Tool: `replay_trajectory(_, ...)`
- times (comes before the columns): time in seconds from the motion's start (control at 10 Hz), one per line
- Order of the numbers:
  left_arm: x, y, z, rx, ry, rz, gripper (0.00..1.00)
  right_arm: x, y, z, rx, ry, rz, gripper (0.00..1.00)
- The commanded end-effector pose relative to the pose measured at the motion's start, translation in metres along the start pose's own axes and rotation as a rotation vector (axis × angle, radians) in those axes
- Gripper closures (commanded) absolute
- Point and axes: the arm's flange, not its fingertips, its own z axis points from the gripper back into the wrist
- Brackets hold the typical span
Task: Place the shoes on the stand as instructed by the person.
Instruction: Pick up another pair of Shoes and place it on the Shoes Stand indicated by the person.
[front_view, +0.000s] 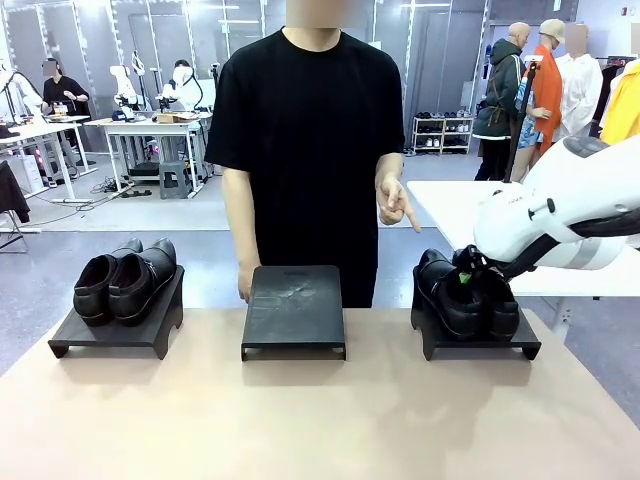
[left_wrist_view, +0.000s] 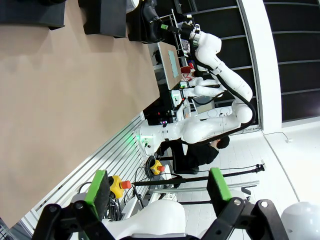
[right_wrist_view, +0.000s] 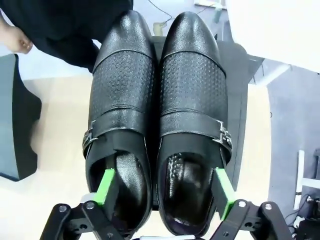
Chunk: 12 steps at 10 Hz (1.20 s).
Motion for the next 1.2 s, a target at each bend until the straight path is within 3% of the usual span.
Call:
replay_trajectory(0.0, -0.002, -0.001, -0.001, -0.016, -0.003, -0.015, 0.0, -0.005, 0.003, -0.015, 0.004, 0.028, 0.0, 0.16)
replay_trajectory(1.0, -0.002, -0.001, -0.001, -0.016, -0.003, -0.015, 0.0, -0.007, 0.004, -0.016, 0.003, 0.031, 0.005, 0.16)
replay_trajectory(1.1, -0.002, -0.001, -0.001, -0.016, -0.003, -0.015, 0.0, -0.033, 0.003, 0.024, 0.164, 0.079, 0.085, 0.16)
